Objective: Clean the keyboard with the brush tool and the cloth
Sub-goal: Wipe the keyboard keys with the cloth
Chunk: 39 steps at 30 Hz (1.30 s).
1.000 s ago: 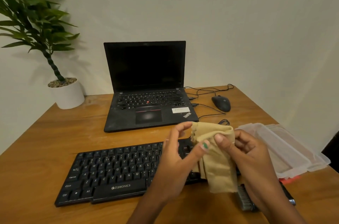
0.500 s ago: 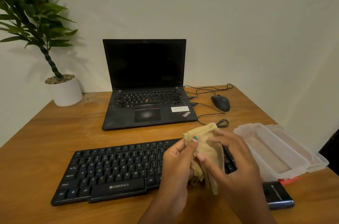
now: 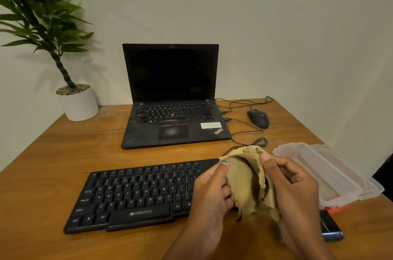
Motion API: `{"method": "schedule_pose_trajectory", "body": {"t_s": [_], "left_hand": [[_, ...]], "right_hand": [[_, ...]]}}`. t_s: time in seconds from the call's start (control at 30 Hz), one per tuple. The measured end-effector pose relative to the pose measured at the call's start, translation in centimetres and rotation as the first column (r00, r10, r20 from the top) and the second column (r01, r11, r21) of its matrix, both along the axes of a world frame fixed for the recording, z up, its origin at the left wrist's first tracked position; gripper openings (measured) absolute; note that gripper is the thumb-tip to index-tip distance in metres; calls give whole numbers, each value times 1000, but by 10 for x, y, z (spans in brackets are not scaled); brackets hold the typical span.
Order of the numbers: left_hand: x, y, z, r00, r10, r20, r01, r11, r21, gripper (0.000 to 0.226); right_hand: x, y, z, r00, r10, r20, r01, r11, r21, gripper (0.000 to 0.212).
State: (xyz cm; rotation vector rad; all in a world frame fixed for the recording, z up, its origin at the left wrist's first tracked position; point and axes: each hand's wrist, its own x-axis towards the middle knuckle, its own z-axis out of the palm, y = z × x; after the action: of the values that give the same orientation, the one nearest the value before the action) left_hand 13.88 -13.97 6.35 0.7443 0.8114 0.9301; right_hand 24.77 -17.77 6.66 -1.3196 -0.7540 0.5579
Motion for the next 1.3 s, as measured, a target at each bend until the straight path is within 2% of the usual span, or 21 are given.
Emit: {"method": "schedule_pose_trajectory", "body": {"t_s": [0.13, 0.2, 0.3, 0.43, 0.5, 0.57, 0.73, 0.8, 0.87, 0.9, 0.93, 1.0, 1.07, 1.1, 1.13, 1.2, 1.23, 1.3], "left_hand": [[5, -8, 1, 999, -32, -8, 32, 999, 38, 30], [8, -13, 2, 997, -65, -35, 67, 996, 58, 30], [6, -12, 1, 996, -86, -4, 86, 996, 24, 29], [-1, 0, -2, 983, -184, 15, 185, 982, -28, 40], [0, 6, -5, 966, -257, -39, 258, 965, 42, 42], [3, 9, -8, 935, -328, -132, 345, 928, 138, 41], [14, 19, -13, 838, -473, -271, 542, 782, 309, 43], [16, 23, -11, 806, -478, -350, 587, 726, 358, 34], [14, 30, -10, 767, -435, -471, 624, 676, 392, 35], [13, 37, -12, 725, -364, -585, 652, 636, 413, 40], [13, 45, -16, 639, -250, -728, 703, 575, 420, 50], [10, 65, -28, 368, 8, -930, 827, 454, 331, 84], [9, 80, -39, 152, 125, -980, 889, 416, 191, 112], [10, 85, -43, 95, 147, -985, 900, 410, 148, 121], [10, 89, -46, 59, 161, -985, 908, 401, 120, 126], [11, 92, -49, 6, 170, -985, 924, 376, 71, 132], [11, 93, -50, -10, 175, -985, 929, 367, 56, 133], [11, 94, -53, -28, 194, -981, 938, 345, 42, 136]], "right_hand": [[-16, -1, -5, 988, -6, 151, -3, 999, 54, 11], [-22, 0, -15, 942, -13, 334, -7, 998, 59, 17], [-19, 3, -25, 749, -30, 662, -1, 999, 46, 22], [-3, 4, -43, 583, 153, 798, -94, 988, -121, 53], [2, 3, -49, 583, 183, 792, -111, 983, -145, 60], [6, 4, -51, 617, 172, 768, -119, 985, -125, 59], [22, 4, -49, 691, 90, 717, -48, 996, -78, 59], [28, 1, -44, 720, 67, 691, -8, 996, -89, 65], [34, -1, -39, 774, 15, 633, 52, 995, -87, 58], [36, -2, -35, 820, -15, 572, 84, 992, -94, 51], [39, -3, -31, 873, -43, 486, 110, 988, -111, 45], [42, -5, -23, 957, -77, 280, 118, 984, -130, 36], [45, -8, -15, 993, -103, 66, 111, 985, -135, 31], [46, -9, -12, 993, -109, -55, 101, 986, -135, 28], [46, -9, -10, 976, -99, -195, 75, 989, -126, 25], [48, -8, -8, 875, -29, -484, -1, 998, -61, 22], [49, -7, -7, 804, 9, -594, -31, 999, -26, 23], [52, -4, -5, 689, 85, -720, -90, 995, 32, 30]]}}
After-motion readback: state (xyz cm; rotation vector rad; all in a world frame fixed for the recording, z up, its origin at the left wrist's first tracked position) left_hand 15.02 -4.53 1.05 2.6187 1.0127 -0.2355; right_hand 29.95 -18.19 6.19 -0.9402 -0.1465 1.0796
